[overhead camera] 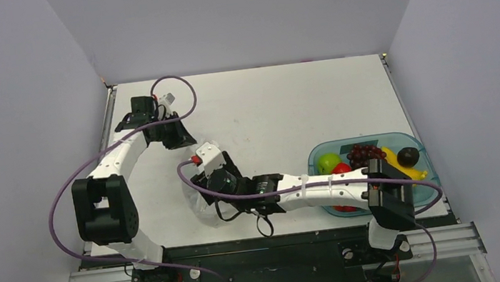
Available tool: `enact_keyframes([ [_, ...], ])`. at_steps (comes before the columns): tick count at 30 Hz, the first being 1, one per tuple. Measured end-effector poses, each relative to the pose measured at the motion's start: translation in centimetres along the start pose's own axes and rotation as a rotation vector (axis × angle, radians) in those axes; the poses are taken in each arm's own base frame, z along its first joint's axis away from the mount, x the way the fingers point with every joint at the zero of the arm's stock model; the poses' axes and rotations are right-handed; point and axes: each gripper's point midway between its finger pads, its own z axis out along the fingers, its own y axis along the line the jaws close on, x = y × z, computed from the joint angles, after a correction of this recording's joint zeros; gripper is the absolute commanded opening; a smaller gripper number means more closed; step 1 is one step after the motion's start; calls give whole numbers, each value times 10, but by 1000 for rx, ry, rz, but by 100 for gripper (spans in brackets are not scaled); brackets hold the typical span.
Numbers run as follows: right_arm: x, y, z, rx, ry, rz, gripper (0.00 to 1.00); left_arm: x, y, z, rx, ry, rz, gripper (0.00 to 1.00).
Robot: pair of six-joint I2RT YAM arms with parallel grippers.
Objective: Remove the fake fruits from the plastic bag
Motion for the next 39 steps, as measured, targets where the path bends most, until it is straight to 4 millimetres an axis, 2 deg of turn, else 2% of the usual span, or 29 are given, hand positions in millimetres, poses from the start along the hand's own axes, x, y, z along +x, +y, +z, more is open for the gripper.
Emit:
enact_keyframes([
  [5,-11,-13,23,63,-4,-11,52,8,-4,7,-37,17,64,0],
  [9,-9,-33,43,114,21,8,54,16,-9,12,-42,45,92,0],
  [12,-2,-45,52,137,44,12,57,16,-3,14,-53,54,84,0],
  [16,6,-38,58,113,66,0,62,17,2,16,-60,62,73,0],
  [25,2,-24,58,75,58,-4,62,16,5,15,-64,59,64,0],
  [33,5,-2,50,33,55,-33,47,11,13,15,-74,53,44,0],
  [35,6,1,50,21,58,-33,40,11,14,14,-76,52,42,0],
  [39,7,2,50,13,61,-29,22,11,15,14,-81,50,43,0],
])
